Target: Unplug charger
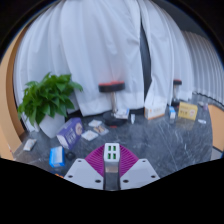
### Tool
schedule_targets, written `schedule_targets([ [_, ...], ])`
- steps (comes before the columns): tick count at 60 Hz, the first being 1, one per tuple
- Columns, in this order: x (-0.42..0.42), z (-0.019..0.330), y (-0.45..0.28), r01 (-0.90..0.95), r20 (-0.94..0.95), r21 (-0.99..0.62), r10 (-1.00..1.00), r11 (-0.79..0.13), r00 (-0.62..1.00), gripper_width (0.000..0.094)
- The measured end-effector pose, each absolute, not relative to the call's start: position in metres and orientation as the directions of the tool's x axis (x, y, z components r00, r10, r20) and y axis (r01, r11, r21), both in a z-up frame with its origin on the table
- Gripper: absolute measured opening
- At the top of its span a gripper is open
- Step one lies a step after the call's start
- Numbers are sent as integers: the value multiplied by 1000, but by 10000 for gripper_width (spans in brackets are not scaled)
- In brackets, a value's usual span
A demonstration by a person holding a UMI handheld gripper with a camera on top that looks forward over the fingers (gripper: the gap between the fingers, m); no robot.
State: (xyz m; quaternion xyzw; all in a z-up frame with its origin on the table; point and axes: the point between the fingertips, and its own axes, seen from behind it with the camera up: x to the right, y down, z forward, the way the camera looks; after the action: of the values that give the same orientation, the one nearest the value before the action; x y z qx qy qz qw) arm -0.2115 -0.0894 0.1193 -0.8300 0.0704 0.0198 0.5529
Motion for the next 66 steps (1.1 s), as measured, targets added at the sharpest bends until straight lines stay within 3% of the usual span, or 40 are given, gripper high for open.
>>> schedule_targets([
  [5, -186, 41, -102, -158, -128, -853, -95, -498, 987, 173],
  [13, -156, -12, -112, -107, -90, -813, -58, -573, 994, 221],
  [19, -132, -17, -114, -121, -99, -799, -70, -589, 993, 427],
  [23, -114, -18, -119, -111, -69, -791, -94, -601, 993, 642],
  [26, -104, -11, -123, -90, -40, -797, -96, -597, 995, 785],
  [29, -94, 4, -131, -61, -2, -805, -100, -591, 995, 868],
  [50, -133, 141, -270, 50, 120, -873, -112, -486, 986, 855],
  [66, -168, 173, -388, 35, 120, -868, -141, -496, 983, 851],
])
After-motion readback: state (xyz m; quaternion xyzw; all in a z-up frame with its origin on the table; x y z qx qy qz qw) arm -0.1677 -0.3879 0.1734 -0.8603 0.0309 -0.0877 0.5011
